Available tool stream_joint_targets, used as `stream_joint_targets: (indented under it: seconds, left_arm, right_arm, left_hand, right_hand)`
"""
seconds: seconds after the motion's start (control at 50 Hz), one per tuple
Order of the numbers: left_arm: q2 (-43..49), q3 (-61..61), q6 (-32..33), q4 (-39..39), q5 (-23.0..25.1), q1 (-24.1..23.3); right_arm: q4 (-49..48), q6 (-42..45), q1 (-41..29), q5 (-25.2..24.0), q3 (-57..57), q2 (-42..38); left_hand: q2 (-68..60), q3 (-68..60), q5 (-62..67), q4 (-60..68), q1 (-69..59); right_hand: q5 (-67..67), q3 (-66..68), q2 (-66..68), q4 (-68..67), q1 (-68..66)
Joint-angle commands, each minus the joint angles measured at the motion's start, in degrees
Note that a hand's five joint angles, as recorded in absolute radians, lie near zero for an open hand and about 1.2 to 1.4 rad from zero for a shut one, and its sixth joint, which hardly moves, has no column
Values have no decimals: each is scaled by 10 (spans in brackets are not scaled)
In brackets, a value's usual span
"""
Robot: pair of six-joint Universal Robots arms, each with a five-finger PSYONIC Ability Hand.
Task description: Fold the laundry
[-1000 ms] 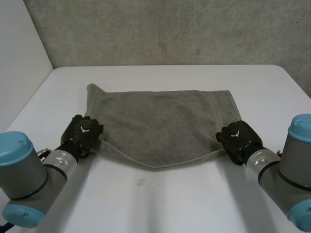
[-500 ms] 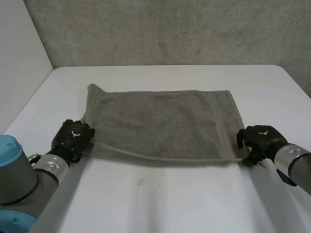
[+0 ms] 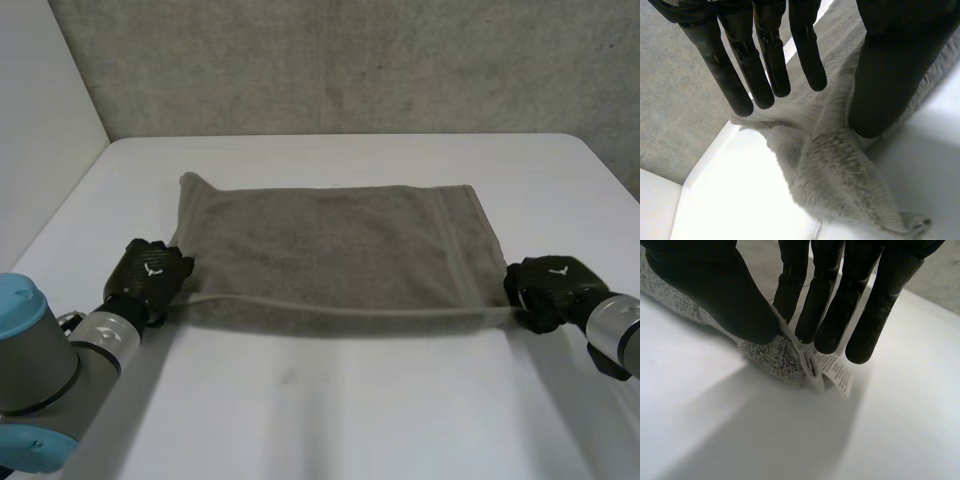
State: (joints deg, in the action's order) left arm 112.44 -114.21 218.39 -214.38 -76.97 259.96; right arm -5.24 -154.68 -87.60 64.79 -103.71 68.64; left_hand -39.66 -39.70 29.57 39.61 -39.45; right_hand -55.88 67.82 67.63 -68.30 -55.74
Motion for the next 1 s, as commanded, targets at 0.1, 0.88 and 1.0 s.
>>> stream_joint_targets:
  seconds: [0.1, 0.88, 1.0]
  left_arm:
    - [-1, -1, 5, 7, -4, 25]
    - [-320, -51, 119, 461, 9, 39]
    - [-282, -46, 119, 384, 11, 34]
  right_arm:
    - [-14, 19, 20, 8, -11, 22]
    - [378, 445, 49, 112, -9, 256]
    - [344, 408, 48, 82, -12, 246]
  left_hand:
    - [126, 127, -125, -126, 124]
    - [-403, -403, 404, 404, -405]
    - [-403, -403, 404, 404, -405]
  right_hand:
    - [-141, 122, 124, -117, -243]
    - [-141, 122, 124, -117, -243]
    - [-141, 122, 124, -117, -243]
